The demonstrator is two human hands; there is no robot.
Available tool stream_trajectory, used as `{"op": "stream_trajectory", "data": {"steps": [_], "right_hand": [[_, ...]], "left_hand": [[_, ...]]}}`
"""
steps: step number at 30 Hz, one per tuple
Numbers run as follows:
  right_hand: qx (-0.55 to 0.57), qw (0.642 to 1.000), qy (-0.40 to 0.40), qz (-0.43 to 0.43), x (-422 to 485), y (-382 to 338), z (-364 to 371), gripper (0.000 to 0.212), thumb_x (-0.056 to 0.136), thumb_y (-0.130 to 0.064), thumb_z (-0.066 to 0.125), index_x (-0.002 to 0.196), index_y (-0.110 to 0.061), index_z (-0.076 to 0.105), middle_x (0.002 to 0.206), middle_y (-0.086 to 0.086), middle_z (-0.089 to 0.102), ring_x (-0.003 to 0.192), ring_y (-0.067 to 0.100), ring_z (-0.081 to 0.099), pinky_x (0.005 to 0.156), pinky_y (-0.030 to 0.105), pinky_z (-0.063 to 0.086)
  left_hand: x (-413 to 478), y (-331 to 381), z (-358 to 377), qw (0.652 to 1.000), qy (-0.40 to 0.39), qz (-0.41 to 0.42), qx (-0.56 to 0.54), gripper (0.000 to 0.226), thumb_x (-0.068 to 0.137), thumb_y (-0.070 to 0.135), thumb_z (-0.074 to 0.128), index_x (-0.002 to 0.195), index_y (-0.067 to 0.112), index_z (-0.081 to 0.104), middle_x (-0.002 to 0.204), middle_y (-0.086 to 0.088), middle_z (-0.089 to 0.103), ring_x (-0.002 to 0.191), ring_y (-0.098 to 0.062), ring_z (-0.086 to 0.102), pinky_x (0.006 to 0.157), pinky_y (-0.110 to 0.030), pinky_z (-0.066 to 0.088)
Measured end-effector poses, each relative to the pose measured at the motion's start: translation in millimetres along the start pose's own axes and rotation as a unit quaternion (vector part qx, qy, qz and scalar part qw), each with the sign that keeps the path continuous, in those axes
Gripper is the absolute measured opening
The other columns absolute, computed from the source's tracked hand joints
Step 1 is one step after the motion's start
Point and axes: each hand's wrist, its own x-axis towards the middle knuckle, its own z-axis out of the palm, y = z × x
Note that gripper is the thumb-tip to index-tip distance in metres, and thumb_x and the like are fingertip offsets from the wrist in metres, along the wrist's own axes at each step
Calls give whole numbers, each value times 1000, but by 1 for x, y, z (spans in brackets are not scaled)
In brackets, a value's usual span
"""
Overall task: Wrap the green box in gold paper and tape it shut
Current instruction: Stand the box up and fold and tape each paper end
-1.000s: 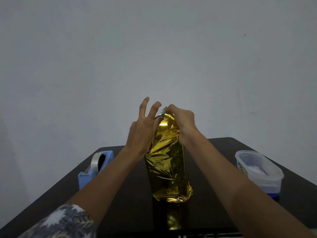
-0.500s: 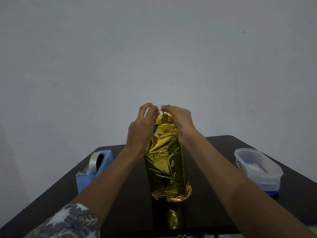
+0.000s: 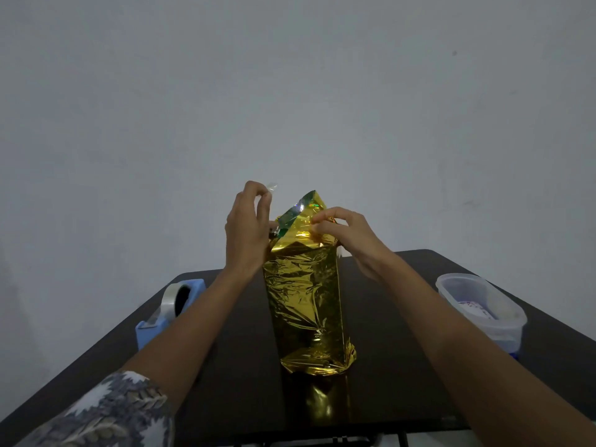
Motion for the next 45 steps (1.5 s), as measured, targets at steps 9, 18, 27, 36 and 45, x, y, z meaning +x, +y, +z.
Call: {"op": "stream_trajectory", "data": {"steps": [9,18,27,36,45], "right_hand": [[-150,987,-51,14,5,-3,3,36,79,-24,73,111,-7,69,123,8,59,117,21,51,97,34,42],[-172,980,-94,39,5,-5,6,62,73,-31,77,128,-10,58,139,10,46,126,24,44,106,38,39],[-191,976,-105,20,6,1,6,66,70,-33,80,129,-13,57,136,10,44,125,26,44,106,44,38],[-185,976,-117,-12,4,-1,8,42,75,-25,76,113,-10,66,114,16,60,104,25,58,84,33,47],[-143,989,5,-28,-15,3,6,42,75,-40,73,113,-25,66,150,1,29,139,17,25,103,32,28]], "left_hand": [[-1,2,-8,998,11,-30,-47,11,100,26,43,100,17,49,99,14,51,72,-11,68,62,-37,53],[-3,1,-11,989,18,-102,-102,14,99,28,47,101,15,53,113,3,53,74,-8,66,65,-37,54],[10,31,-20,971,0,-58,-233,17,91,14,60,107,12,54,106,13,54,98,-14,63,71,-29,59],[6,20,-9,965,-249,-48,-70,59,78,10,74,125,25,41,137,6,37,109,-16,59,73,-20,54],[8,12,-9,960,-249,-110,-64,68,75,13,78,129,23,37,146,-3,30,114,-24,57,83,-34,55]]}}
